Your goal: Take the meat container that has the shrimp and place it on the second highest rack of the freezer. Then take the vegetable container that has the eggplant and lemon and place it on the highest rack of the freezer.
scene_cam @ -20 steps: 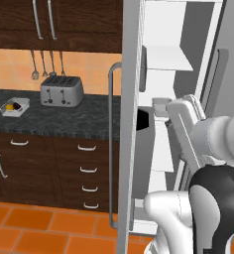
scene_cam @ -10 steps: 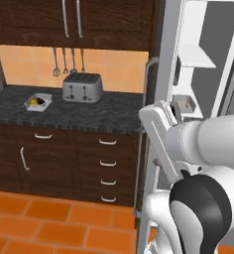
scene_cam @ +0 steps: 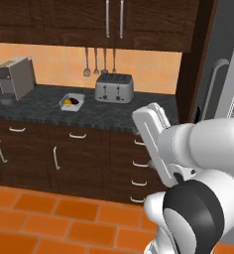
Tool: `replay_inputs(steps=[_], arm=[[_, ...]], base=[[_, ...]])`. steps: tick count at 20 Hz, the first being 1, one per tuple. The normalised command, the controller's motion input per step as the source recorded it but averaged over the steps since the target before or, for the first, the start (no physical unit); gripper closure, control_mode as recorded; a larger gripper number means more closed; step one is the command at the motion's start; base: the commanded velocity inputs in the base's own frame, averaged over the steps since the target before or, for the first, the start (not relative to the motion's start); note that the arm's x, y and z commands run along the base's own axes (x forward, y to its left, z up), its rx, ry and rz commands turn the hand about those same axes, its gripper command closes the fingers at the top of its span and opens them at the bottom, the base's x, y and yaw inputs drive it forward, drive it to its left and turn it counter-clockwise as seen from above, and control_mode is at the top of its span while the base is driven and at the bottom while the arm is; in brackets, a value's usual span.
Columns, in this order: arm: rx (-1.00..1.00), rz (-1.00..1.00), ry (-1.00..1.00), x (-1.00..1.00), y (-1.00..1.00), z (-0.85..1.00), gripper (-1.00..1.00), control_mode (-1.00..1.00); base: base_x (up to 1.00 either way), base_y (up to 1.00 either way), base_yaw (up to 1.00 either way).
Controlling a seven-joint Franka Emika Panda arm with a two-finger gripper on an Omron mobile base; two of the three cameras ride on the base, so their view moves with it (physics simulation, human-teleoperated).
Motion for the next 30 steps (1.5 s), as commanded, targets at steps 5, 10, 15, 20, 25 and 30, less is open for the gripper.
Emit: replay_inputs(steps=[5, 10, 15, 20, 25, 30], arm=[[0.00, 0.00, 0.00, 0.00, 0.00, 0.00, -1.00, 1.00], [0.00, 0.00, 0.00, 0.00, 0.00, 0.00, -1.00, 1.00], [0.00, 0.00, 0.00, 0.00, 0.00, 0.00, -1.00, 1.00], [0.00, 0.00, 0.00, 0.00, 0.00, 0.00, -1.00, 1.00], [0.00, 0.00, 0.00, 0.00, 0.00, 0.00, -1.00, 1.00], [0.00, 0.00, 0.00, 0.00, 0.00, 0.00, -1.00, 1.00]], base=[[-0.21, 1.00, 0.20], [0.00, -0.01, 1.00], [-0.01, -0.15, 0.93], [-0.05, -1.00, -0.13], [-0.16, -1.00, -0.03], [-0.80, -0.70, 0.55]])
